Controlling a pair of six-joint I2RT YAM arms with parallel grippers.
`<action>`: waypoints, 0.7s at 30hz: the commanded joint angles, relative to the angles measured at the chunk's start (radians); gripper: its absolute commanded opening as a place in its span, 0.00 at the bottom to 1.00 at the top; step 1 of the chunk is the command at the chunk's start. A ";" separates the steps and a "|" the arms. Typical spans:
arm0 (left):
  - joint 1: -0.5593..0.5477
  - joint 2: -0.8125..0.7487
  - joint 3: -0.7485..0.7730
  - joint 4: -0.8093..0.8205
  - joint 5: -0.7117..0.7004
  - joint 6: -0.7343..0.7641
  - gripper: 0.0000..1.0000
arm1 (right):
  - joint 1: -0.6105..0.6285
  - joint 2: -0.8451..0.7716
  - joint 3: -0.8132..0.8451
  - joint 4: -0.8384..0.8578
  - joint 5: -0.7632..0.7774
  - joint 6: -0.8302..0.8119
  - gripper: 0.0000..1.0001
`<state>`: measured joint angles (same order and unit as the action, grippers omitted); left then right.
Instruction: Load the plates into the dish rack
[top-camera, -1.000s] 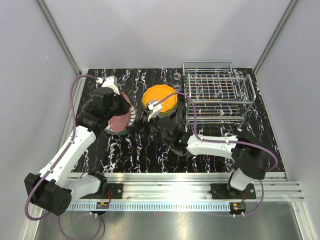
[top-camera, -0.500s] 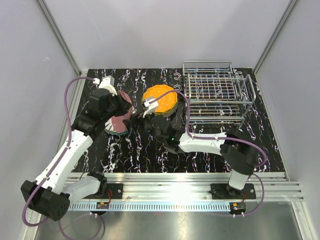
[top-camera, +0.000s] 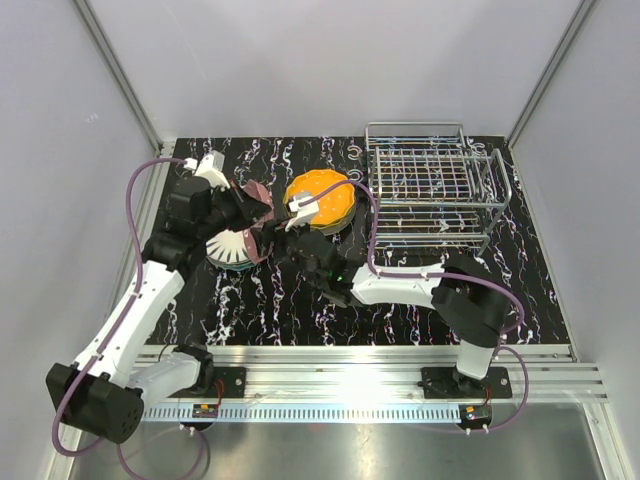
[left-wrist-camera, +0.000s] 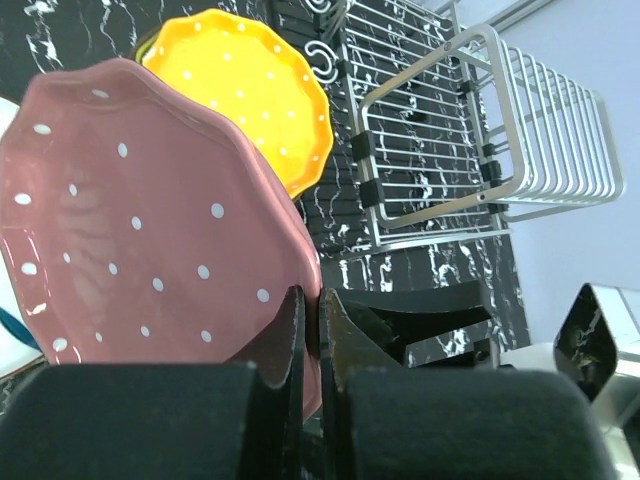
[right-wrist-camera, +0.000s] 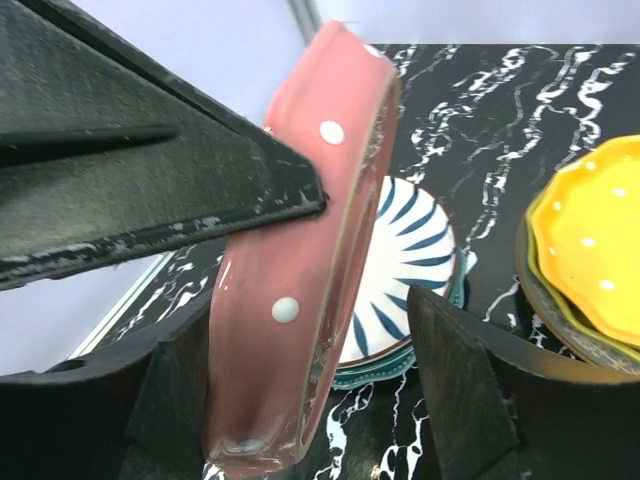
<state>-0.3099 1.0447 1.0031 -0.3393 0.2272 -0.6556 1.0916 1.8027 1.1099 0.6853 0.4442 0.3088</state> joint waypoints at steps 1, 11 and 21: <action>0.015 -0.020 0.022 0.203 0.109 -0.045 0.00 | 0.004 0.021 0.044 0.040 0.163 -0.030 0.75; 0.040 -0.003 0.009 0.229 0.156 -0.082 0.00 | 0.014 0.058 0.027 0.083 0.220 -0.074 0.53; 0.046 0.028 0.025 0.223 0.193 -0.023 0.06 | 0.016 0.029 0.004 0.109 0.177 -0.083 0.27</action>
<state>-0.2661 1.0977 0.9855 -0.2760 0.3317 -0.7113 1.1168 1.8450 1.1164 0.7406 0.5735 0.2379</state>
